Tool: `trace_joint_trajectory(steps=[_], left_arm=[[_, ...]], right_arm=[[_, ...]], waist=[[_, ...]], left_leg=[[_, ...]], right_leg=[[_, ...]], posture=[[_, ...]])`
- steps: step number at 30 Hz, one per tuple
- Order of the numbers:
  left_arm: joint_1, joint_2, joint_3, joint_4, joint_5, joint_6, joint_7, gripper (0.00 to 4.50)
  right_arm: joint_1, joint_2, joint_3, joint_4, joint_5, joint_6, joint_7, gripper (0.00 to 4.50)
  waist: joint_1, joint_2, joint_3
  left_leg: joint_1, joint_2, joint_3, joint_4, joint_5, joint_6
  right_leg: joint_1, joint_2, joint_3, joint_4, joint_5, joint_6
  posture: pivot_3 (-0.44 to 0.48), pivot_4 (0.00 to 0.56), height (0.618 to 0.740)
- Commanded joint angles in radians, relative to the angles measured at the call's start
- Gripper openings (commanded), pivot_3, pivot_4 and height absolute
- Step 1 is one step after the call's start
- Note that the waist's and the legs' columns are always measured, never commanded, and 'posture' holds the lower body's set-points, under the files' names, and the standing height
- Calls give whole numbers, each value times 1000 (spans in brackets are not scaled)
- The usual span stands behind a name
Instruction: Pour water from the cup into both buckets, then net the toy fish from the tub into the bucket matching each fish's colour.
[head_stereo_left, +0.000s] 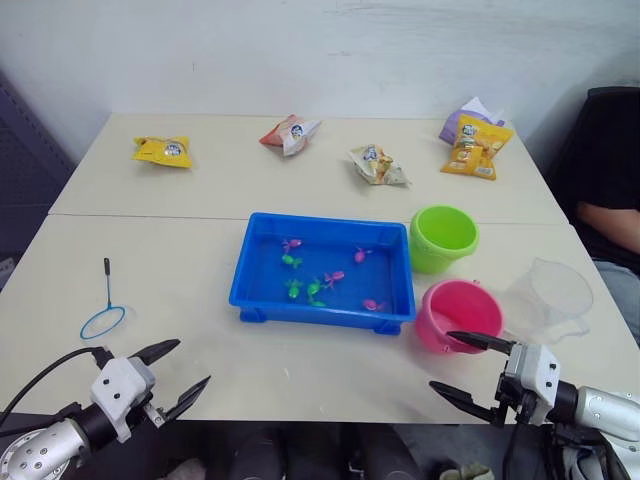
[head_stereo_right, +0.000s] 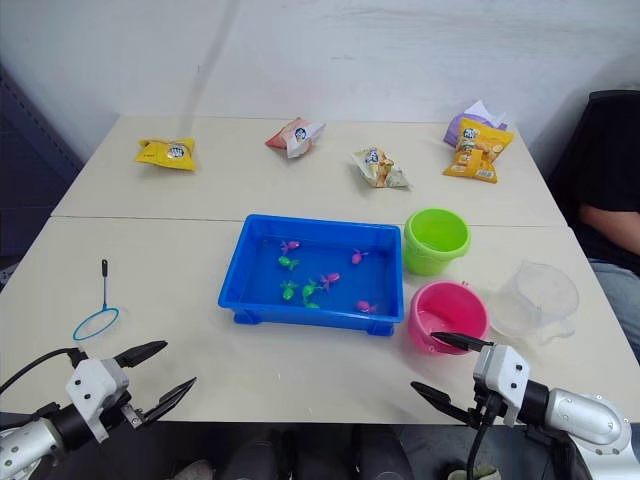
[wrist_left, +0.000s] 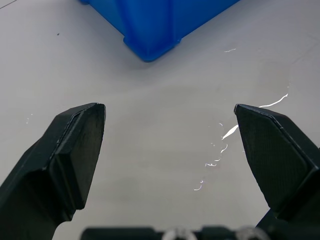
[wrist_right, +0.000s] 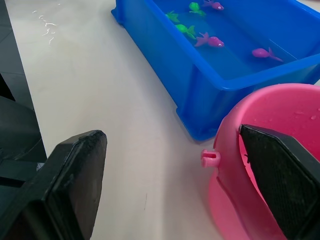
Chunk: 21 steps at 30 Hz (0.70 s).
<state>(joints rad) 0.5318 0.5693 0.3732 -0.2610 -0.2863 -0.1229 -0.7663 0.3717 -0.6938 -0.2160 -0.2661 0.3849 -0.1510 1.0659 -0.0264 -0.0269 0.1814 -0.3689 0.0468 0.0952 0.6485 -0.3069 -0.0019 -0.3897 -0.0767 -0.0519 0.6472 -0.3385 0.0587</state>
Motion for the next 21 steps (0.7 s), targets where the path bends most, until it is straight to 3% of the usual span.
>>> trace_joint_trajectory(steps=[1,4,9,17,21], left_arm=[[-7,36,-1,-72,-80,60,-40,4434],[-67,108,-49,-198,-222,199,-123,4434],[-255,138,-162,-255,-271,304,-138,4434],[-566,103,-341,-240,-287,415,-172,4434],[-665,79,-405,-195,-271,428,-203,4434]], right_arm=[[44,43,-53,-41,32,-2,-57,4500],[167,127,-169,-136,84,32,-178,4500],[301,271,-276,-241,130,66,-339,4500],[336,573,-356,-250,11,52,-718,4500],[268,597,-342,-197,-69,91,-833,4500]], waist=[[0,0,0],[23,1,-1],[23,11,-6],[-1,16,-8],[-7,16,-8]], left_leg=[[0,0,0,0,0,0],[-1,0,-2,0,0,-1],[2,-1,-1,0,0,-1],[13,1,-1,-3,-1,-4],[13,1,1,-3,-1,-5]], right_leg=[[0,0,0,0,0,0],[0,0,-1,1,-1,-1],[4,-1,0,-1,0,0],[13,3,2,-1,-1,-2],[13,3,4,-1,-1,-2]], posture=[[0,150,740],[0,150,740],[0,150,740],[0,150,740],[0,150,740]])
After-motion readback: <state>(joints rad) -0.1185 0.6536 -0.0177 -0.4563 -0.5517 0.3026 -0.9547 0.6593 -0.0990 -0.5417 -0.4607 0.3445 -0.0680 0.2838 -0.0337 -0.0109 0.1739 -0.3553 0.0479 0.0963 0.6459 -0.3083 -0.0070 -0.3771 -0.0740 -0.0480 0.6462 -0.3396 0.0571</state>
